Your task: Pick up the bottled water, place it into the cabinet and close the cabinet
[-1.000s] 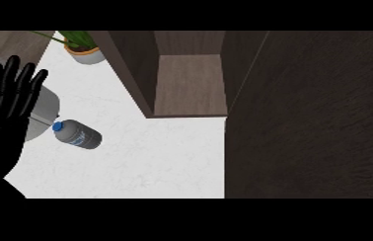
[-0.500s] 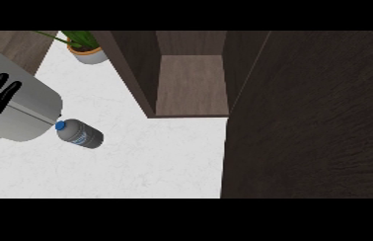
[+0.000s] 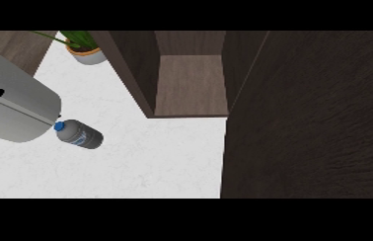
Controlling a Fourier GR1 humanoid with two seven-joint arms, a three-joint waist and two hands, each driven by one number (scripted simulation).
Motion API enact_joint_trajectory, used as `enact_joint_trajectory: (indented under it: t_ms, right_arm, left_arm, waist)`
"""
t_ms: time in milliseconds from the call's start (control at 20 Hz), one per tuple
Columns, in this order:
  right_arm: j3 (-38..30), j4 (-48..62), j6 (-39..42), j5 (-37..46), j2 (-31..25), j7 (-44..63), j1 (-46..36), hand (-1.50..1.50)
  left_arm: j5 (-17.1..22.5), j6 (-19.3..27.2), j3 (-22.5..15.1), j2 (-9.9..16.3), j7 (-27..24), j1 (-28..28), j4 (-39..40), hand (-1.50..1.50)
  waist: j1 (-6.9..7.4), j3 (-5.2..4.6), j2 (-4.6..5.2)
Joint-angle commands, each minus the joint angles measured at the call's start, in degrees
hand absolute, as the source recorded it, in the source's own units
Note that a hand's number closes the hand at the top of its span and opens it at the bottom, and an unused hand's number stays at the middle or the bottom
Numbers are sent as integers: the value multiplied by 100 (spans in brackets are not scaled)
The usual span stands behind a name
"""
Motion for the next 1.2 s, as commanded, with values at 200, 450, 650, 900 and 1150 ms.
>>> enact_joint_trajectory:
  t_ms: [200,450,650,900,1150]
  right_arm:
    - [377,-1080,55,139,-166,49,893,-150]
    - [484,-1019,120,335,-270,-280,1067,-150]
    - [605,-1236,55,416,-334,-331,1356,-150]
    - [936,-967,-7,691,-298,-691,1394,-150]
    - [1056,-1084,56,778,-486,-1037,1772,-150]
  left_arm:
    - [-623,-589,27,112,-394,-507,1549,-150]
    - [-1671,-676,-330,-227,-969,-737,2546,-150]
    - [-1966,-810,-512,-403,-1256,-832,3116,-150]
    - [-2611,-725,-607,-635,-2048,-1476,4499,-150]
    - [-3368,-642,-759,-519,-2952,-1692,5389,-150]
  waist:
    - [-44,-4,13]
    - [-104,-11,30]
    - [-80,-11,23]
    - [-130,-19,49]
    - [-225,-26,46]
